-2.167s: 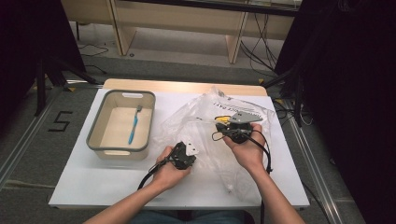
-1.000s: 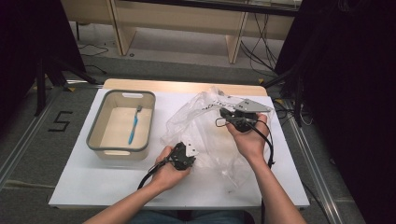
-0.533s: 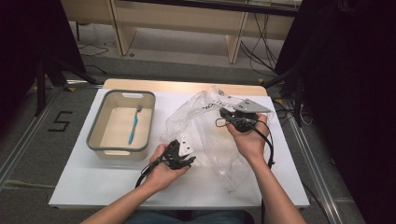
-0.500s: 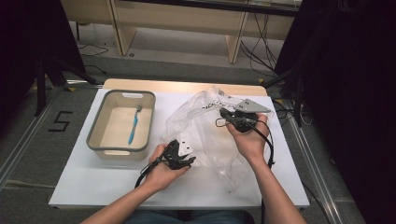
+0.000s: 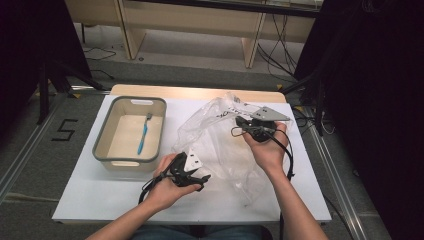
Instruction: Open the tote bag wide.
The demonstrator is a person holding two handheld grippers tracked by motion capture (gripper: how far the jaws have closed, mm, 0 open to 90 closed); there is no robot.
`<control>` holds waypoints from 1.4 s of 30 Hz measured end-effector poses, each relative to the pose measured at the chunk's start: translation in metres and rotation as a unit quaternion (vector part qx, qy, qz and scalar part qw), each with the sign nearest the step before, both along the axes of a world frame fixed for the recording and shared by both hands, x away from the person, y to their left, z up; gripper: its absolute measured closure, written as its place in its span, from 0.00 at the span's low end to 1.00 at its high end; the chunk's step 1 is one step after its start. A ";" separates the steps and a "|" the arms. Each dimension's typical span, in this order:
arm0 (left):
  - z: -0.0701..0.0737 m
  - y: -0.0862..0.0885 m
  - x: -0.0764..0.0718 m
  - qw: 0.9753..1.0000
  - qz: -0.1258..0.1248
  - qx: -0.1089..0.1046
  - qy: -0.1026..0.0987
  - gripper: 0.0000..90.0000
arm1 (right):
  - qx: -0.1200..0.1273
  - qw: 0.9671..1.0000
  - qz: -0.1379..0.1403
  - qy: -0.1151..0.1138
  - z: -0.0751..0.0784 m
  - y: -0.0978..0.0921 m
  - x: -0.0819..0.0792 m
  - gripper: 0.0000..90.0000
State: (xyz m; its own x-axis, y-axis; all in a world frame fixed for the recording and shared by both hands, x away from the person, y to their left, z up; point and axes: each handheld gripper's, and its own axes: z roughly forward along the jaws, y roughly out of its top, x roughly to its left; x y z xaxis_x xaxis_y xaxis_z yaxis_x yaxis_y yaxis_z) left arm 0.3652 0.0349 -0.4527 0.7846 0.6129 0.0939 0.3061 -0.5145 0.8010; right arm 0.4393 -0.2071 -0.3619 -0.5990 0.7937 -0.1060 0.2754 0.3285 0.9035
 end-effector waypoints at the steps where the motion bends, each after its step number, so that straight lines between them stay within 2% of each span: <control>1: 0.001 0.002 -0.001 1.000 -0.003 -0.001 0.001 0.35 | -0.001 1.000 0.000 0.001 0.000 0.000 0.000 1.00; 7: 0.003 0.014 -0.006 1.000 -0.011 -0.010 -0.001 0.33 | -0.001 1.000 0.001 0.004 -0.001 0.000 -0.001 1.00; 23: 0.002 0.047 -0.020 1.000 0.006 -0.025 0.002 0.28 | 0.002 1.000 -0.001 0.008 -0.001 0.000 0.000 1.00; 42: -0.001 0.057 -0.024 1.000 0.015 -0.020 0.003 0.28 | 0.000 1.000 -0.002 0.009 -0.002 0.000 -0.001 1.00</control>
